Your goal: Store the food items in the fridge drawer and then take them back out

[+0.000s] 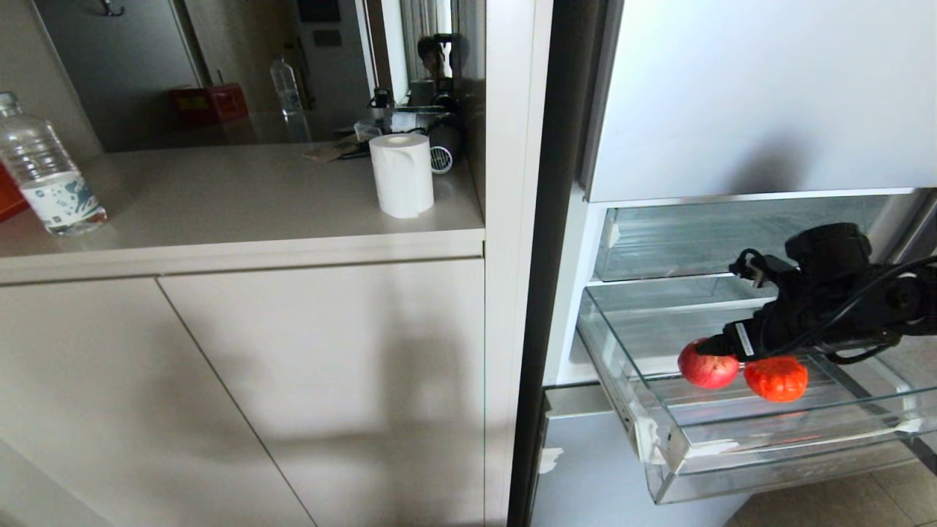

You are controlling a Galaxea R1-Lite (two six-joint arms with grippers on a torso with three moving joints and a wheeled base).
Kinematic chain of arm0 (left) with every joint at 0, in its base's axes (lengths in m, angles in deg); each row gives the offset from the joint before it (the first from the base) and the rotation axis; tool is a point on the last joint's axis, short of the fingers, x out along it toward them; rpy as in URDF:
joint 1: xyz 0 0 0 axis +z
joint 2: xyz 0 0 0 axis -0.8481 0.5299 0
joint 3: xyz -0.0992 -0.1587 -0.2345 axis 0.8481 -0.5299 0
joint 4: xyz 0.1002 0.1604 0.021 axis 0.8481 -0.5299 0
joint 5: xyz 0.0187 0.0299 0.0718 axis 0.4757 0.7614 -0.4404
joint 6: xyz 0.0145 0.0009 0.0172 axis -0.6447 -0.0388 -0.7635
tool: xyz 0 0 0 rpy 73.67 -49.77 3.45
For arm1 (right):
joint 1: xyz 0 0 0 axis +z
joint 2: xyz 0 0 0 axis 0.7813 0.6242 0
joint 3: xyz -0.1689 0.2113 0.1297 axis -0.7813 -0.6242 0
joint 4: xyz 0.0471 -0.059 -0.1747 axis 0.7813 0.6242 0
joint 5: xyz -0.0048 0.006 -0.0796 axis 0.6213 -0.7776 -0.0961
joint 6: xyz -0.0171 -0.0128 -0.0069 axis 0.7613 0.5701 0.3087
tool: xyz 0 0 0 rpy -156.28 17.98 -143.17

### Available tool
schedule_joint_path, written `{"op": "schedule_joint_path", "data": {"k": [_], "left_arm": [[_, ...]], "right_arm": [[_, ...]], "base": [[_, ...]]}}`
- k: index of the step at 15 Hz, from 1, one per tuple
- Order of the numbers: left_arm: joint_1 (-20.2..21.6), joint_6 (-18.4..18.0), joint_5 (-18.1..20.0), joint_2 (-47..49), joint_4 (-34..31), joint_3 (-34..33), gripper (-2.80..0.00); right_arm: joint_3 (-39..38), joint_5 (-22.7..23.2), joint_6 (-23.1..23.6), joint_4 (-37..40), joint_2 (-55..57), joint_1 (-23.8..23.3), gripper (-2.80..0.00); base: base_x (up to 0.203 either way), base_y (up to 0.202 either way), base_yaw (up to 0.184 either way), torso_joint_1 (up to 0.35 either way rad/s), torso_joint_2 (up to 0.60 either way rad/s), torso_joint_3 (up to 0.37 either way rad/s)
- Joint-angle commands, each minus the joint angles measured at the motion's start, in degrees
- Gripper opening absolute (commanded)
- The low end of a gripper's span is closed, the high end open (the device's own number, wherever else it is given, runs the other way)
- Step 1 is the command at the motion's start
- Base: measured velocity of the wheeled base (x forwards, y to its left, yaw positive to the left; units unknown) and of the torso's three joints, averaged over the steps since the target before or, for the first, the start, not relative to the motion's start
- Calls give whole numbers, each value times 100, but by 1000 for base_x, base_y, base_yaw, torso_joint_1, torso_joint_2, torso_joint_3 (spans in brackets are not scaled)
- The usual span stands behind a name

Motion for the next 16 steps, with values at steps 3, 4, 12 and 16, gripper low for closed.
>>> {"op": "schedule_joint_path", "data": {"k": [3, 4, 12, 16], "left_arm": [[2, 2, -2, 9, -3, 0, -280], [2, -6, -2, 9, -3, 0, -280], [0, 1, -2, 9, -3, 0, -280], [2, 2, -2, 9, -3, 0, -280]], "right_arm": [[400, -2, -78, -2, 673, 71, 0], [440, 0, -80, -2, 745, 71, 0], [426, 0, -79, -2, 954, 115, 0], [417, -9, -79, -2, 1041, 142, 0]], "base": [[0, 0, 0, 0, 0, 0], [0, 0, 0, 0, 0, 0], [0, 0, 0, 0, 0, 0], [0, 0, 0, 0, 0, 0]]}}
